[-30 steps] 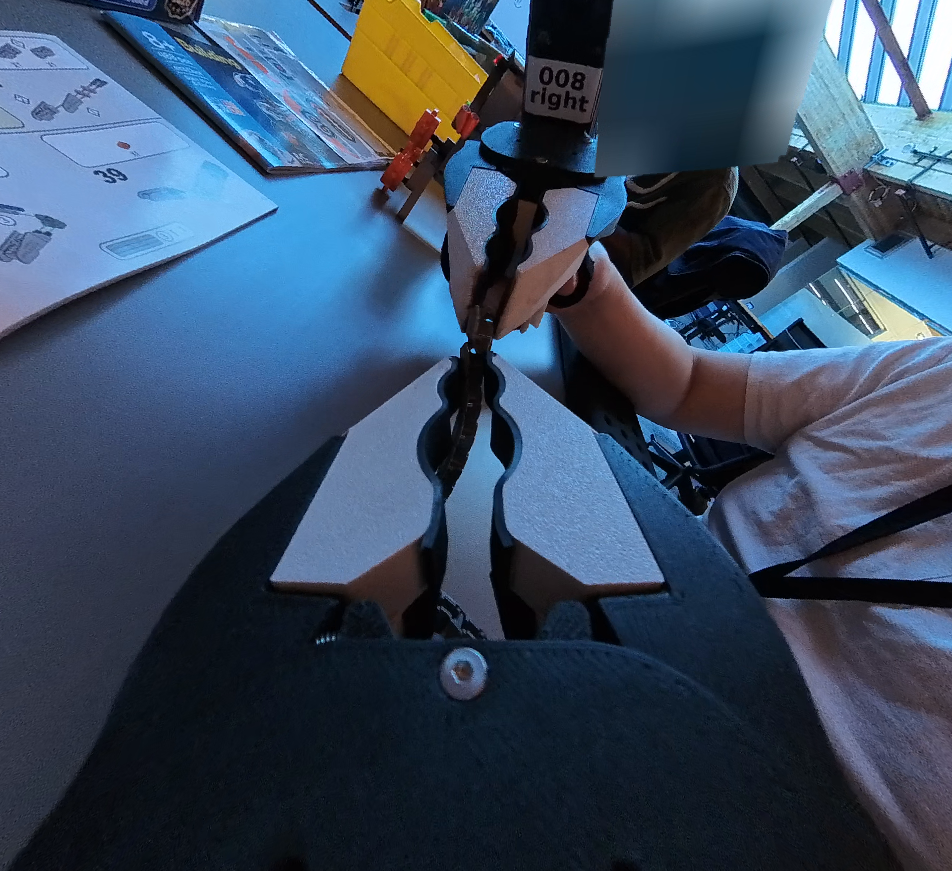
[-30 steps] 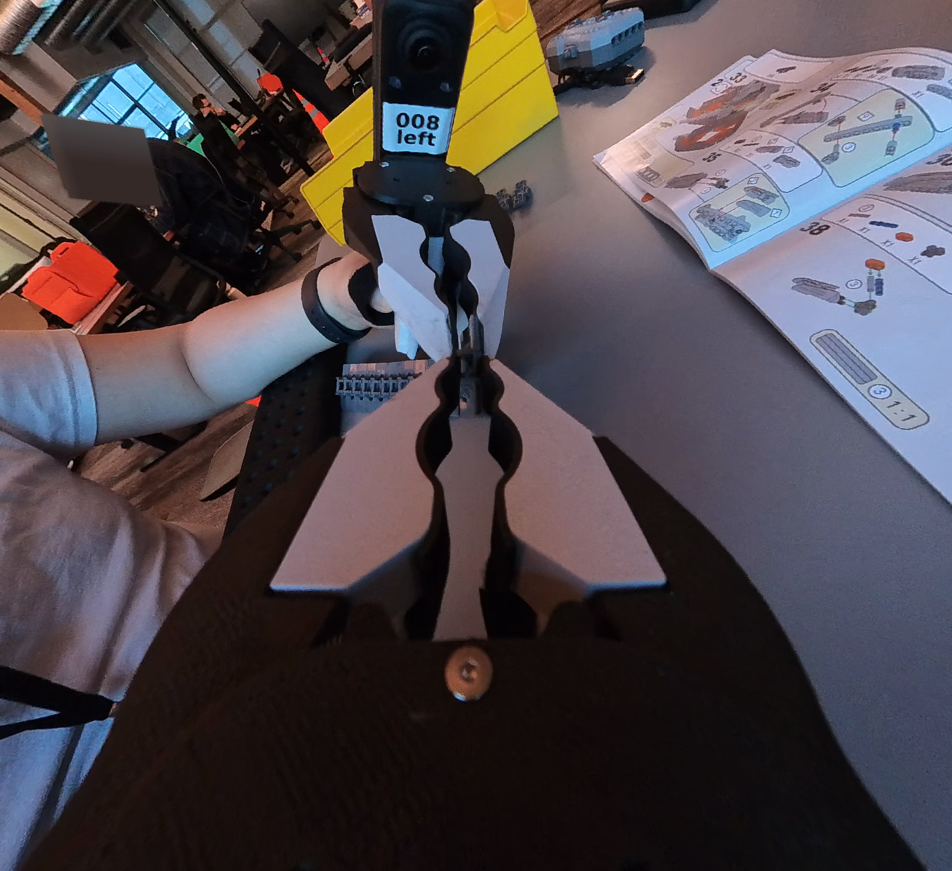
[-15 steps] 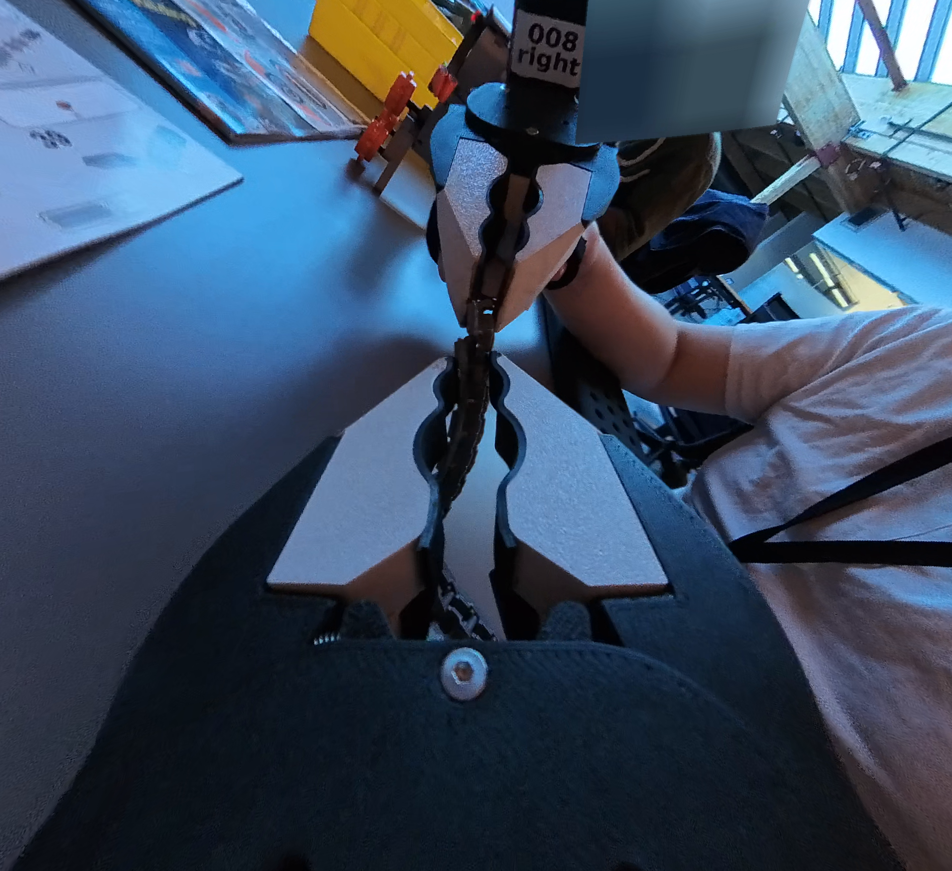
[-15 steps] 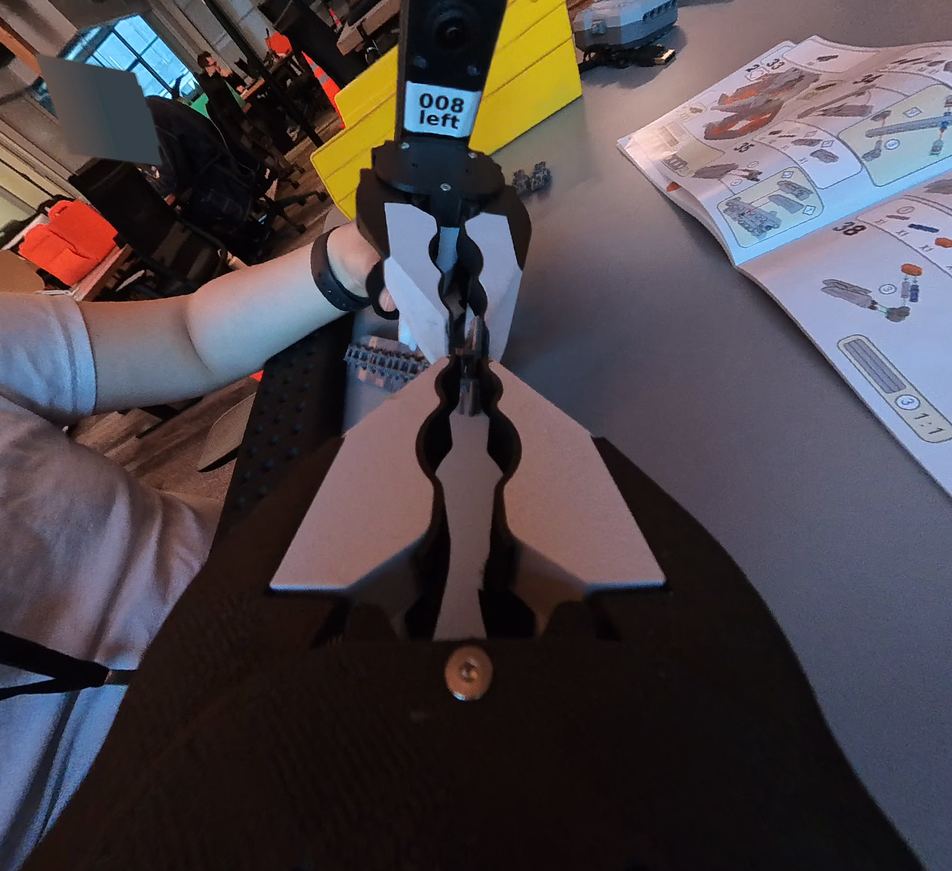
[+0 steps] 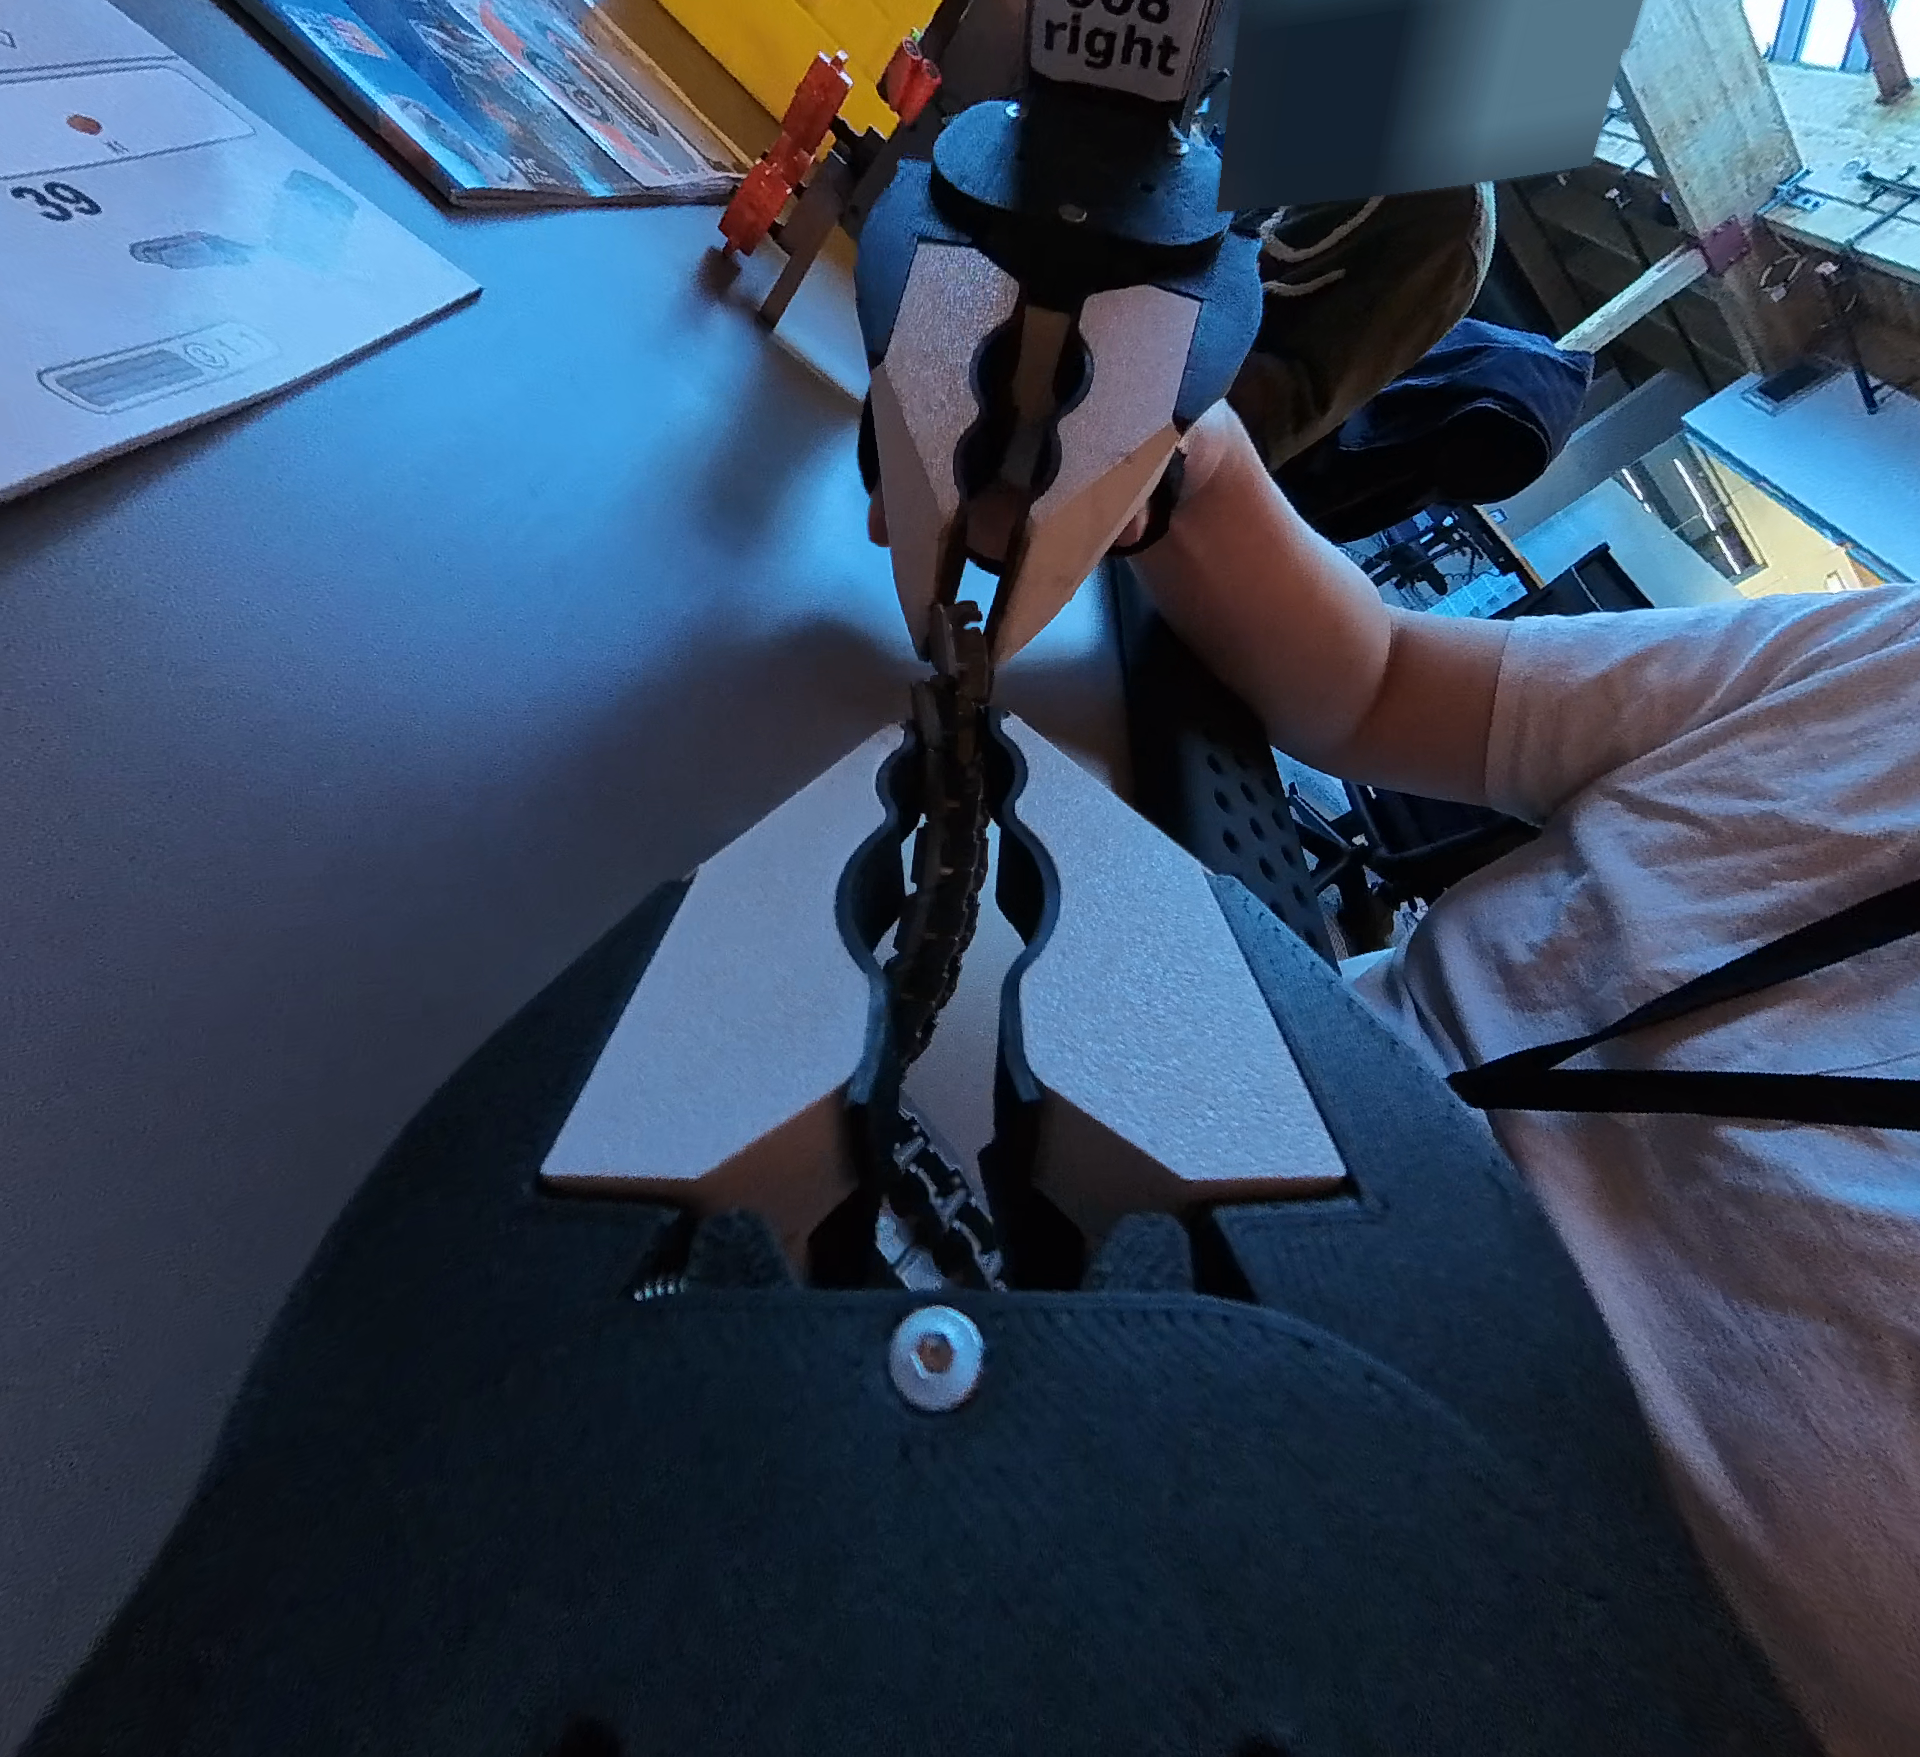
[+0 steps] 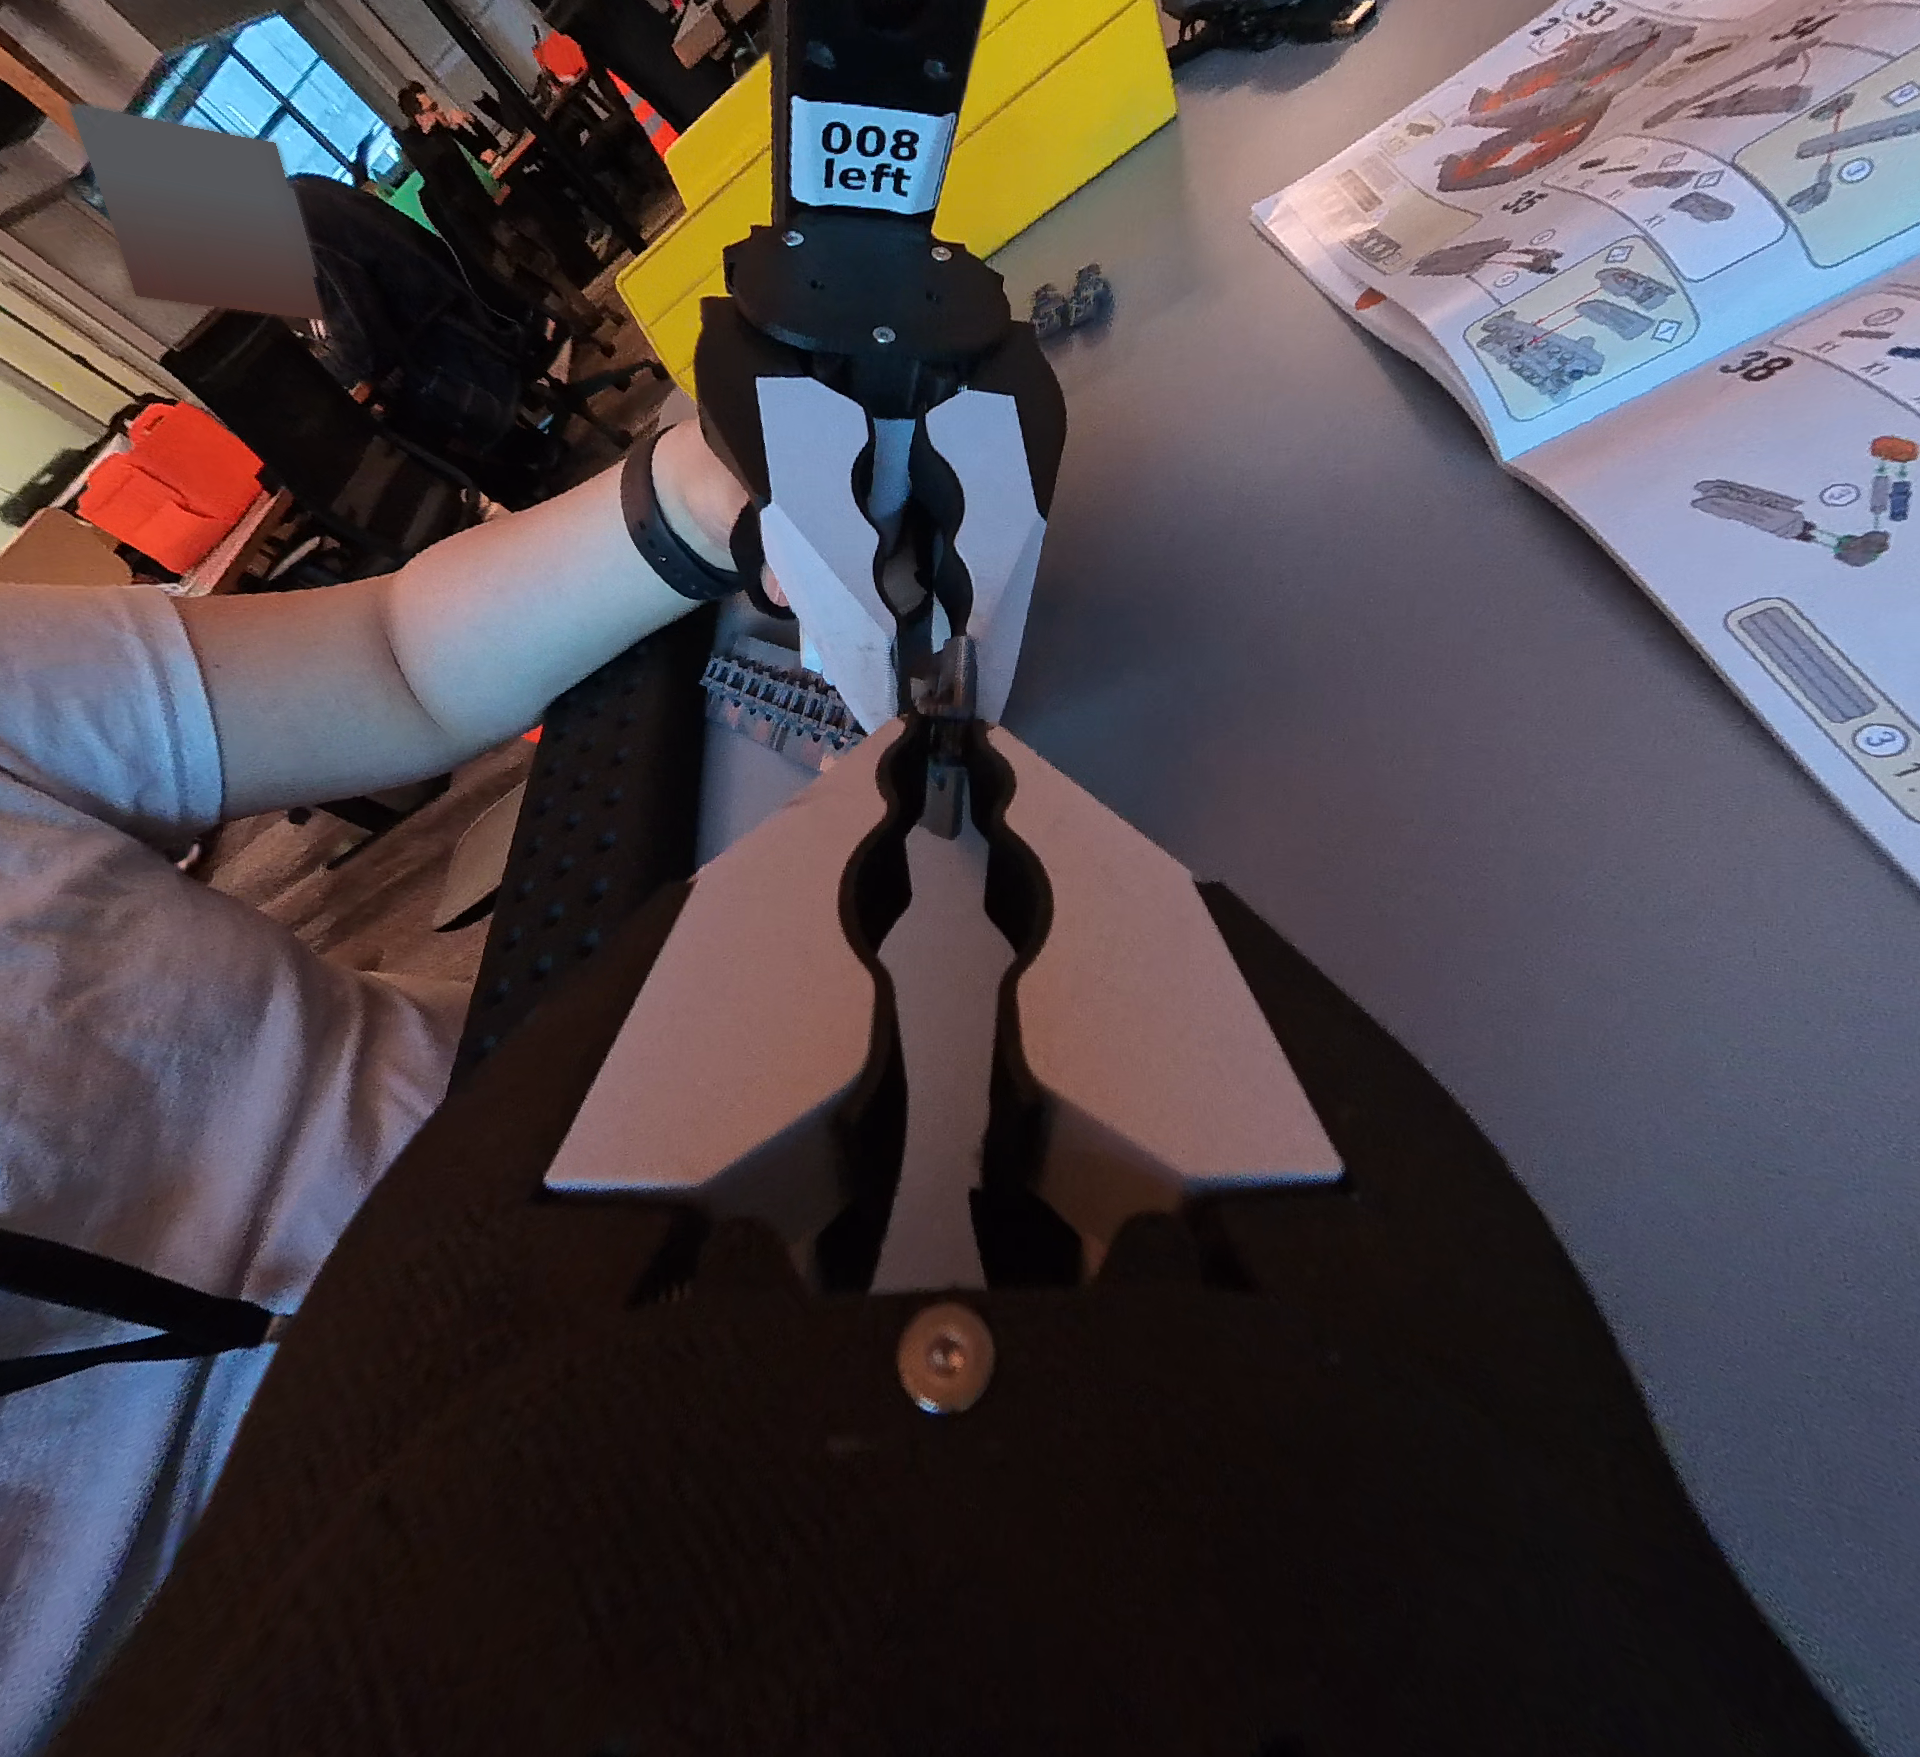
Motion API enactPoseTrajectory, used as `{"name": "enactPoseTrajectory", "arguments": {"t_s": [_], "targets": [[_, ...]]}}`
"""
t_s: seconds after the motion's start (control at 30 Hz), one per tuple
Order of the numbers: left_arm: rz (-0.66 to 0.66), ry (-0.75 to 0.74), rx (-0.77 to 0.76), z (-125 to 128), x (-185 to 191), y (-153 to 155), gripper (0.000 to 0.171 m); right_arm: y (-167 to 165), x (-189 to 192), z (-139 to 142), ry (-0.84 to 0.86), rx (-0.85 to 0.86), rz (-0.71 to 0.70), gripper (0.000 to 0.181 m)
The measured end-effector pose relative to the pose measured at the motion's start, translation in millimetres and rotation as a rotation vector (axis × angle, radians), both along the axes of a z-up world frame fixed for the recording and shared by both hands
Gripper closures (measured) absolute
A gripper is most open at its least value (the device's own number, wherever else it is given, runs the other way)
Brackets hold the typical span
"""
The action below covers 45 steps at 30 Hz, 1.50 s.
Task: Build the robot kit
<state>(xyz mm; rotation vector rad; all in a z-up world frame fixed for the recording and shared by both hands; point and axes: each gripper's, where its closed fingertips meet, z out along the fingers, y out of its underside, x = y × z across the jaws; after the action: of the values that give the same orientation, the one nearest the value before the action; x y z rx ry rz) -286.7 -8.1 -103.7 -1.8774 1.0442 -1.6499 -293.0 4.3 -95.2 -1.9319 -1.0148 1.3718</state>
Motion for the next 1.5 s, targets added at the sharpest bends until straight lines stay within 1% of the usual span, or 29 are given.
{"name": "enactPoseTrajectory", "arguments": {"t_s": [0.13,0.23,0.3,0.53,0.7,0.83,0.93,1.03,1.5], "targets": [[0.010,0.012,-0.021,-2.3,1.0,0.7,0.163,0.7,1.5,-2.7,-0.040,0.040,-0.002,0.176],[0.027,0.020,-0.043,-3.9,1.7,3.3,0.164,4.0,3.3,-4.4,-0.099,0.091,-0.041,0.176],[0.039,0.029,-0.061,-4.9,2.2,4.5,0.164,5.4,4.3,-5.2,-0.152,0.134,-0.073,0.176],[0.097,0.075,-0.046,-9.4,3.4,8.9,0.166,9.4,6.5,-8.7,-0.393,0.360,-0.185,0.177],[0.128,0.106,-0.071,-19.8,2.7,11.6,0.166,11.6,6.6,-20.1,-0.510,0.415,-0.259,0.177],[0.157,0.079,-0.101,-19.3,3.3,16.5,0.166,16.0,6.6,-18.8,-0.522,0.440,-0.318,0.176],[0.187,0.075,-0.143,-21.8,3.4,20.8,0.166,20.1,6.7,-22.0,-0.511,0.419,-0.346,0.177],[0.208,0.085,-0.127,-23.0,3.1,22.8,0.166,21.8,6.1,-23.8,-0.502,0.393,-0.362,0.177],[0.225,0.126,-0.096,-27.8,3.1,23.4,0.166,21.7,5.1,-29.0,-0.561,0.399,-0.348,0.177]]}}
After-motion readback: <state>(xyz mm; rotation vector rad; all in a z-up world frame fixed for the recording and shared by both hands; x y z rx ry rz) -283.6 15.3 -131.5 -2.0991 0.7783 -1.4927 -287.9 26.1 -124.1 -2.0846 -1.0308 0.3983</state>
